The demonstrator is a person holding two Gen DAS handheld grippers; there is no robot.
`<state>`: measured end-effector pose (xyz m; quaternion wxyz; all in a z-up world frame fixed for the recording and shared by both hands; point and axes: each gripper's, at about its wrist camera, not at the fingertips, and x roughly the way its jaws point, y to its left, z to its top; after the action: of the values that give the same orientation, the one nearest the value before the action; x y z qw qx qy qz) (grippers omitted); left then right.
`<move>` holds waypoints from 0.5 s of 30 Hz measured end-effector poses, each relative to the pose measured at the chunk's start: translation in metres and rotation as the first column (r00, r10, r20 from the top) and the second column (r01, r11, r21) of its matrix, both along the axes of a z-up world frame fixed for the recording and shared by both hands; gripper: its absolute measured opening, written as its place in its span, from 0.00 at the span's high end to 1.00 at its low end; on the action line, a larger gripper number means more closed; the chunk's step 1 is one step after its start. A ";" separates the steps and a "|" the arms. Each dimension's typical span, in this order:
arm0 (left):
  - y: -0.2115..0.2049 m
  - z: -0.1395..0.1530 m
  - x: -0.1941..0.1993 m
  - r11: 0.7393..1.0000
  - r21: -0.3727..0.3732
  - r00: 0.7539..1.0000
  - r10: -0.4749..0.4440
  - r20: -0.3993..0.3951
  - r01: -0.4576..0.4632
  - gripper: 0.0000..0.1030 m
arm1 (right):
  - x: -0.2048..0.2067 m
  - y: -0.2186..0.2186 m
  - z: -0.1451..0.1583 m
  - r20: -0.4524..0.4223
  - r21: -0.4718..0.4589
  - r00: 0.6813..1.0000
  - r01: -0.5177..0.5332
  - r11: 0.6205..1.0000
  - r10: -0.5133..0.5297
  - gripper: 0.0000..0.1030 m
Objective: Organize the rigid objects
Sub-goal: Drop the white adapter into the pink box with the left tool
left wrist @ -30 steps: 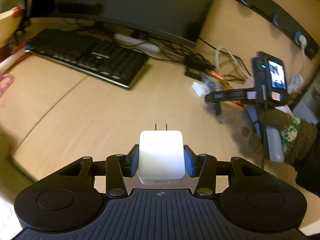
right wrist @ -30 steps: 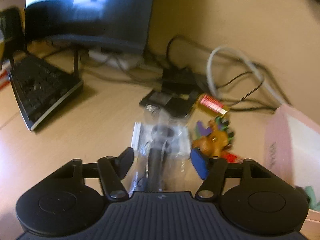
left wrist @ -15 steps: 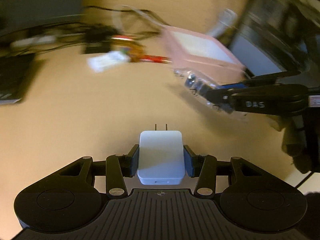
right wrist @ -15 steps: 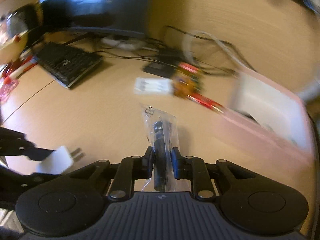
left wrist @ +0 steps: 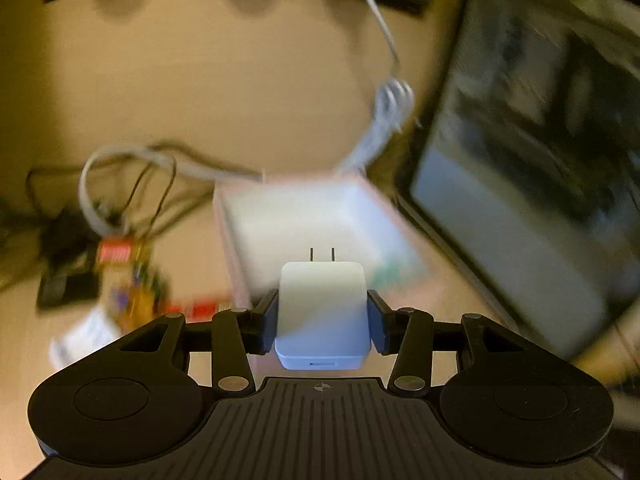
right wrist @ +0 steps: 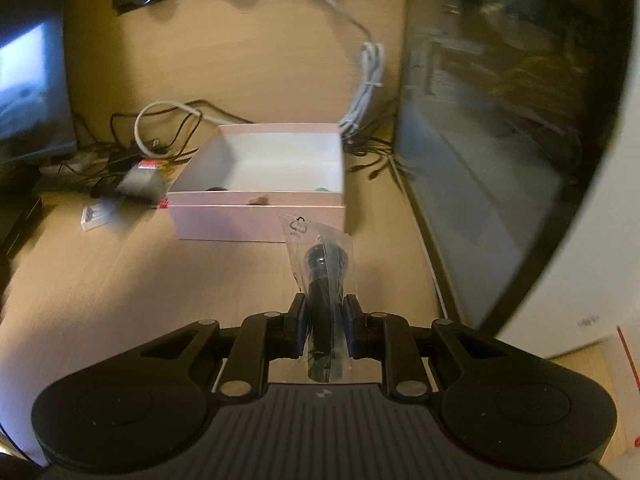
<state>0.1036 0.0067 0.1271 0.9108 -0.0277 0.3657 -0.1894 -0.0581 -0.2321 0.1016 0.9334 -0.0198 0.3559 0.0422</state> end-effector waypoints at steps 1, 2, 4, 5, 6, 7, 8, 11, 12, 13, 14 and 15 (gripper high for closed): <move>-0.007 -0.001 0.019 1.000 0.003 1.000 0.012 -0.002 -0.012 0.52 | -0.004 -0.002 0.000 0.013 -0.007 1.000 0.004 1.000 -0.004 0.82; -0.014 -0.004 0.037 1.000 0.015 1.000 0.025 -0.003 -0.025 0.52 | -0.008 -0.002 0.000 0.022 -0.017 1.000 0.007 1.000 -0.007 0.82; -0.028 -0.010 0.064 0.997 0.040 0.998 0.060 0.007 -0.060 0.52 | -0.013 -0.004 0.000 0.031 -0.035 0.999 0.012 0.999 -0.011 0.82; -0.031 -0.014 0.073 0.996 0.038 0.997 0.078 0.024 -0.079 0.52 | -0.015 -0.006 0.000 0.031 -0.040 0.999 0.016 0.999 -0.015 0.82; -0.030 -0.017 0.076 0.995 0.014 0.993 0.103 0.051 -0.104 0.52 | -0.016 -0.006 0.000 0.030 -0.045 0.999 0.020 0.999 -0.019 0.82; -0.028 -0.019 0.076 0.991 -0.015 0.989 0.134 0.066 -0.134 0.54 | -0.019 -0.009 0.000 0.032 -0.050 0.999 0.026 0.998 -0.024 0.82; -0.025 -0.022 0.077 0.988 -0.035 0.986 0.155 0.061 -0.153 0.54 | -0.019 -0.010 0.000 0.035 -0.054 0.999 0.032 0.998 -0.030 0.82; -0.023 -0.033 0.081 0.990 -0.044 0.991 0.132 0.008 -0.132 0.54 | -0.020 -0.016 -0.003 0.023 -0.056 0.998 0.058 0.997 -0.057 0.82; -0.024 -0.034 0.081 0.992 -0.020 0.992 0.124 0.017 -0.124 0.54 | -0.020 -0.018 -0.004 0.008 -0.049 0.998 0.063 0.997 -0.063 0.82; -0.024 -0.033 0.077 0.992 -0.002 0.991 0.126 0.032 -0.126 0.54 | -0.019 -0.020 -0.005 -0.011 -0.040 0.998 0.062 0.997 -0.062 0.82; -0.023 -0.029 0.071 0.991 -0.005 0.990 0.131 0.047 -0.131 0.54 | -0.018 -0.022 -0.007 -0.037 -0.028 0.998 0.051 0.998 -0.052 0.82; -0.019 -0.025 0.065 0.990 -0.027 0.989 0.140 0.052 -0.138 0.54 | -0.018 -0.022 -0.009 -0.055 -0.021 0.998 0.041 0.999 -0.042 0.81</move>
<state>0.1684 -0.0120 0.1017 0.9310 -0.0584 0.3359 -0.1303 -0.0763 -0.2540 0.0923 0.9236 -0.0204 0.3824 0.0199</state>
